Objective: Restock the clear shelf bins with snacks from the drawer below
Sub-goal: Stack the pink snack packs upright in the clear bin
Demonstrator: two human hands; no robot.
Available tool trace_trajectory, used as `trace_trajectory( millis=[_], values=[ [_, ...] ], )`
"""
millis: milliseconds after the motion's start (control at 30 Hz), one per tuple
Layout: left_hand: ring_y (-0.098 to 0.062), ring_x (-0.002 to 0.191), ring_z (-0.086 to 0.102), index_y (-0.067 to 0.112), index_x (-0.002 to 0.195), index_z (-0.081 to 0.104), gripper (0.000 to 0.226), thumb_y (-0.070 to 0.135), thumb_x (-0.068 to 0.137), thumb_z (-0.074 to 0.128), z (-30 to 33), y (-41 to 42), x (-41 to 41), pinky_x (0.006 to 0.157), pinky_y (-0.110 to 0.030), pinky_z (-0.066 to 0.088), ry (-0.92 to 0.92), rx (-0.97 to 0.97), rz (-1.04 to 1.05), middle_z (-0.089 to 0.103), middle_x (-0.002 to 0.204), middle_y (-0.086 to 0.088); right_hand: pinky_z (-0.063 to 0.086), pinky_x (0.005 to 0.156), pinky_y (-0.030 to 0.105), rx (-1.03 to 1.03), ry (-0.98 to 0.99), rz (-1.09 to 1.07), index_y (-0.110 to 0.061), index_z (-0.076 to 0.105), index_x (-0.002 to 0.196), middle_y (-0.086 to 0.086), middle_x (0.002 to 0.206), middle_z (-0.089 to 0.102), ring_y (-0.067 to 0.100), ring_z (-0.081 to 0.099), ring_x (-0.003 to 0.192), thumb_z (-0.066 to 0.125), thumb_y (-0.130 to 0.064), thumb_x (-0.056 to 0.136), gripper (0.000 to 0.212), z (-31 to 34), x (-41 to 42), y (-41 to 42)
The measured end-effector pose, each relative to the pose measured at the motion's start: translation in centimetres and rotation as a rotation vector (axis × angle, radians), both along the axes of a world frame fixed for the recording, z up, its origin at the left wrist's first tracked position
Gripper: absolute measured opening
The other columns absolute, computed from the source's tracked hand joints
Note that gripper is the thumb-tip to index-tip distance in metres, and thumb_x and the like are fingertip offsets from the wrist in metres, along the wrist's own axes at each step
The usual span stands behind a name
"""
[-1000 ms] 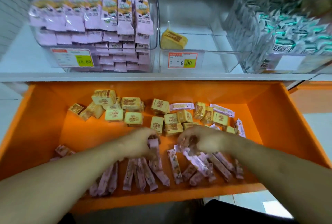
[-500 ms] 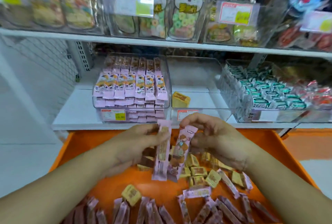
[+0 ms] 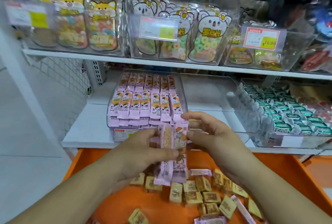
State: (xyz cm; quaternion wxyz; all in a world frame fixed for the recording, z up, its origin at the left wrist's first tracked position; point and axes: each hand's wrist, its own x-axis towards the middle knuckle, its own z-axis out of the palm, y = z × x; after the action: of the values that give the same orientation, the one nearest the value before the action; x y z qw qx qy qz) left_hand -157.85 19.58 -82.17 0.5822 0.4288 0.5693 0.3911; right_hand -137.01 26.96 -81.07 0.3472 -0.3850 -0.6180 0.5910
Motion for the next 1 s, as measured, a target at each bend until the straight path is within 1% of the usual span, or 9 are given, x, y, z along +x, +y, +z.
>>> trace_trajectory(
  millis=[100,233,333,433,567,667,733,833,1000],
  values=[
    [-0.033,0.105,0.074,0.026,0.115,0.075,0.049,0.026,0.071,0.096,0.8,-0.2,-0.2,0.1,-0.059,0.055,0.019,0.062,0.056,0.079,0.108,-0.005,0.057,0.098,0.056,-0.03,-0.05,-0.055,-0.039,0.066,0.127,0.004,0.112,0.073,0.028,0.075,0.101,0.084,-0.031,0.075,0.055,0.1,-1.0,-0.6],
    [-0.01,0.087,0.077,0.031,0.126,0.061,0.049,0.023,0.084,0.086,1.8,-1.0,0.1,0.073,-0.03,0.064,0.156,0.165,0.128,0.08,0.095,0.009,0.064,0.085,0.047,0.053,-0.153,-0.101,-0.045,0.055,0.128,-0.005,0.106,0.071,0.019,0.075,0.096,0.084,-0.013,0.085,0.061,-0.1,-2.5,-1.5],
    [0.002,0.085,0.073,0.042,0.134,0.043,0.075,0.04,0.076,0.09,1.7,-1.3,-0.3,0.063,-0.016,0.056,0.25,0.229,0.291,0.078,0.097,0.015,0.063,0.084,0.045,0.088,-0.11,-0.152,-0.036,0.056,0.115,0.0,0.107,0.071,0.021,0.076,0.091,0.082,-0.011,0.088,0.045,0.5,-3.1,-1.8],
    [-0.002,0.09,0.07,0.046,0.121,0.046,0.069,0.056,0.069,0.088,2.2,-1.4,-1.1,0.074,-0.022,0.053,0.322,0.249,0.336,0.075,0.095,0.016,0.061,0.079,0.036,0.135,-0.097,-0.108,-0.031,0.06,0.104,0.003,0.107,0.071,0.022,0.077,0.086,0.078,-0.013,0.091,0.028,1.6,-3.7,-2.2],
    [0.007,0.087,0.068,0.047,0.116,0.057,0.056,0.067,0.067,0.074,3.2,-2.2,-1.6,0.07,-0.015,0.048,0.239,0.276,0.294,0.074,0.101,0.018,0.059,0.076,0.032,0.126,-0.061,-0.102,-0.02,0.061,0.104,0.006,0.101,0.073,0.021,0.077,0.082,0.075,-0.007,0.093,0.022,1.9,-4.9,-2.7],
    [0.011,0.093,0.067,0.056,0.124,0.06,0.048,0.044,0.082,0.081,3.9,-2.5,-2.2,0.074,-0.012,0.052,0.121,0.3,0.234,0.07,0.113,0.021,0.055,0.068,0.022,0.087,0.011,-0.147,-0.011,0.059,0.106,0.01,0.098,0.071,0.018,0.076,0.078,0.07,0.001,0.095,0.02,2.0,-5.5,-2.5],
    [0.009,0.097,0.068,0.059,0.13,0.056,0.062,0.024,0.086,0.083,4.1,-2.8,-2.8,0.079,-0.014,0.054,0.116,0.316,0.17,0.07,0.114,0.023,0.055,0.066,0.019,0.041,0.058,-0.154,-0.008,0.058,0.108,0.009,0.096,0.072,0.019,0.077,0.079,0.068,0.004,0.095,0.02,2.2,-5.7,-2.4],
    [0.01,0.106,0.065,0.065,0.132,0.053,0.075,0.028,0.079,0.09,4.0,-2.9,-3.4,0.088,-0.017,0.051,0.219,0.353,0.202,0.065,0.122,0.023,0.054,0.065,0.018,0.011,0.076,-0.144,-0.01,0.061,0.11,0.006,0.099,0.074,0.016,0.076,0.08,0.068,0.001,0.096,0.019,2.4,-6.0,-2.4],
    [0.007,0.1,0.065,0.058,0.125,0.06,0.069,0.033,0.07,0.095,3.8,-2.7,-3.8,0.078,-0.01,0.05,0.259,0.397,0.301,0.067,0.114,0.02,0.053,0.069,0.018,0.023,0.035,-0.103,-0.026,0.068,0.112,-0.007,0.11,0.075,0.011,0.072,0.082,0.073,-0.007,0.094,0.027,2.4,-6.4,-2.4]
  ],
)
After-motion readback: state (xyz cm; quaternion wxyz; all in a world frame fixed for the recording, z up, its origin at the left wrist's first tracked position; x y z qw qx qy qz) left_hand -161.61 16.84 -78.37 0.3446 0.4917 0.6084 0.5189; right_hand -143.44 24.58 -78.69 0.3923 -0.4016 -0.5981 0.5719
